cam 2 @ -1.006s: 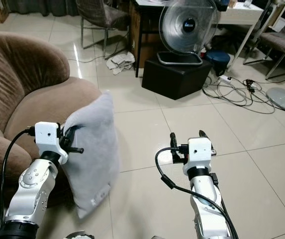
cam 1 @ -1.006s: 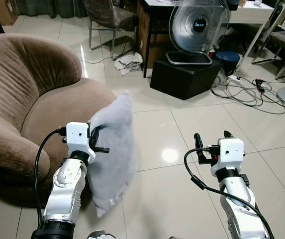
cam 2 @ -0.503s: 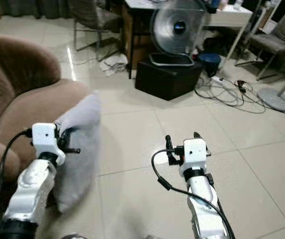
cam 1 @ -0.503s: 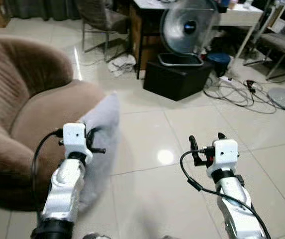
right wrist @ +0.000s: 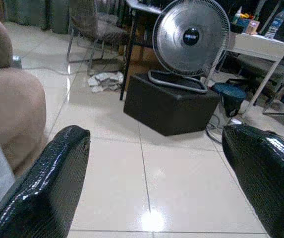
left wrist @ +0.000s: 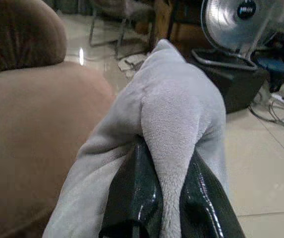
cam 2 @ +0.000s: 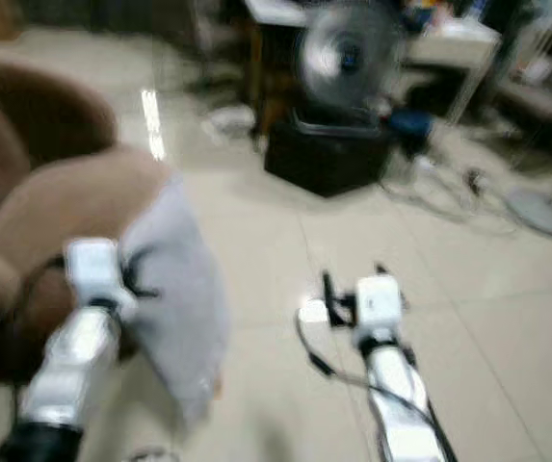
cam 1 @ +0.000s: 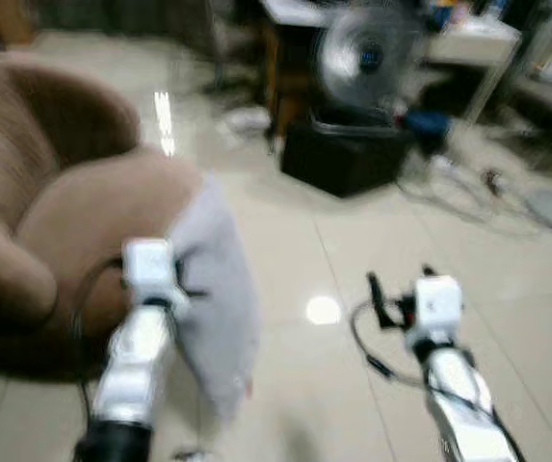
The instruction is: Move the pillow to the sofa from floor
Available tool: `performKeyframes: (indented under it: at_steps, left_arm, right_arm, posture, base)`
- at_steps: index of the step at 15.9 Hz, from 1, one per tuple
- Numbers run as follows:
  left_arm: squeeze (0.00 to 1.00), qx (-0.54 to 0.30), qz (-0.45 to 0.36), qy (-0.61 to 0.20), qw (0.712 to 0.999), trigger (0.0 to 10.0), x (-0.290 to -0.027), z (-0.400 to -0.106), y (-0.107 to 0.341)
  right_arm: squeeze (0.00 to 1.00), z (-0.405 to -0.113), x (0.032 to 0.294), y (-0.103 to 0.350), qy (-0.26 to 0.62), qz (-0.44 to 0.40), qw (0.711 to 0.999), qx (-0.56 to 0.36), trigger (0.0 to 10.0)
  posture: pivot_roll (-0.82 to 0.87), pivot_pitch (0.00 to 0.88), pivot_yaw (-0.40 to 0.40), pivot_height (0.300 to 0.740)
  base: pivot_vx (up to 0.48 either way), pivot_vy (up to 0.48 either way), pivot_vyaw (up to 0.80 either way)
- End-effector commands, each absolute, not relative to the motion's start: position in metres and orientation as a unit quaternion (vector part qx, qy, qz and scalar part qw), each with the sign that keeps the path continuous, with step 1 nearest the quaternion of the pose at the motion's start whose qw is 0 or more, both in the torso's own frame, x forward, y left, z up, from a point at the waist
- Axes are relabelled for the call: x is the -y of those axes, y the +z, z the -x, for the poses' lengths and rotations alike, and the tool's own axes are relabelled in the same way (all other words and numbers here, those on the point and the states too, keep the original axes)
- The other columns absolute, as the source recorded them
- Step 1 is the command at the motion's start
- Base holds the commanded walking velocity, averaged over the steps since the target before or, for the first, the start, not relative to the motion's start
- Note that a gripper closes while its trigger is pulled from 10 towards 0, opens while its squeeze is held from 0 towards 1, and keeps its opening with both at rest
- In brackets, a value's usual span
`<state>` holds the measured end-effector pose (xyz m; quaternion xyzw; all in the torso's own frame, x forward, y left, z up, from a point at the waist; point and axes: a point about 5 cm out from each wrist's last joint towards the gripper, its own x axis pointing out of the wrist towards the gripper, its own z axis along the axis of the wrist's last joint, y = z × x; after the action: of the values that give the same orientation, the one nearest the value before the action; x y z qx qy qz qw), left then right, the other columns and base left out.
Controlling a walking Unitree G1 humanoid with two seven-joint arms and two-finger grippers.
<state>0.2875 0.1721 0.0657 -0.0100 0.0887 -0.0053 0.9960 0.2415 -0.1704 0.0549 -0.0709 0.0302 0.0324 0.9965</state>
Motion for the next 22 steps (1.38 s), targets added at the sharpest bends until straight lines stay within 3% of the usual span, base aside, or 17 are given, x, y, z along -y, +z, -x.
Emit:
performKeyframes:
  at_steps: [1, 2, 4, 11, 19, 20, 21, 22]
  left_arm:
    - [0.0, -0.069, -0.004, 0.013, 0.998, 0.0, -0.182, -0.292, 0.076]
    - [0.0, -0.072, -0.009, 0.015, 0.997, 0.0, -0.182, -0.292, 0.075]
    - [0.0, -0.08, -0.02, 0.021, 0.996, 0.0, -0.183, -0.291, 0.072]
    - [0.0, -0.078, -0.019, 0.022, 0.997, 0.0, -0.181, -0.287, 0.072]
    - [0.0, -0.074, -0.036, 0.026, 0.996, 0.0, -0.18, -0.281, 0.07]
    - [0.0, -0.074, -0.036, 0.027, 0.996, 0.0, -0.18, -0.281, 0.07]
    - [0.0, -0.076, -0.037, 0.042, 0.996, 0.0, -0.183, -0.281, 0.07]
    - [0.0, -0.081, -0.029, 0.057, 0.995, 0.0, -0.187, -0.281, 0.069]
  right_arm:
    - [0.0, -0.246, 0.167, 0.06, 0.038, 0.075, 0.996, -0.019, 10.0]
    - [0.0, -0.246, 0.167, 0.06, 0.039, 0.076, 0.996, -0.021, 10.0]
    - [0.09, -0.246, 0.167, 0.059, 0.04, 0.073, 0.996, -0.025, 10.0]
    - [0.18, -0.247, 0.168, 0.057, 0.04, 0.073, 0.996, -0.034, 10.0]
    - [0.21, -0.249, 0.167, 0.055, 0.051, 0.07, 0.995, -0.04, 10.0]
    - [0.18, -0.249, 0.166, 0.054, 0.051, 0.068, 0.996, -0.04, 10.0]
    - [0.04, -0.248, 0.165, 0.053, 0.055, 0.065, 0.995, -0.043, 10.0]
    - [0.02, -0.248, 0.165, 0.053, 0.056, 0.065, 0.995, -0.043, 10.0]
  posture:
    - [0.09, 0.018, -0.083, 0.74]
    - [0.09, 0.02, -0.085, 0.74]
    - [0.09, 0.024, -0.087, 0.74]
    - [0.1, 0.033, -0.091, 0.74]
    - [0.12, 0.038, -0.106, 0.74]
    - [0.12, 0.037, -0.105, 0.74]
    - [0.12, 0.033, -0.104, 0.74]
    - [0.12, 0.032, -0.104, 0.74]
  base:
    - [0.398, -0.266, 0.74]
    - [0.398, -0.262, 0.73]
    - [0.0, 0.0, 0.73]
    - [0.0, 0.0, 0.71]
    - [0.0, 0.0, 0.69]
    - [0.0, 0.0, 0.68]
    - [0.0, -0.42, 0.0]
    - [0.292, -0.379, 0.0]
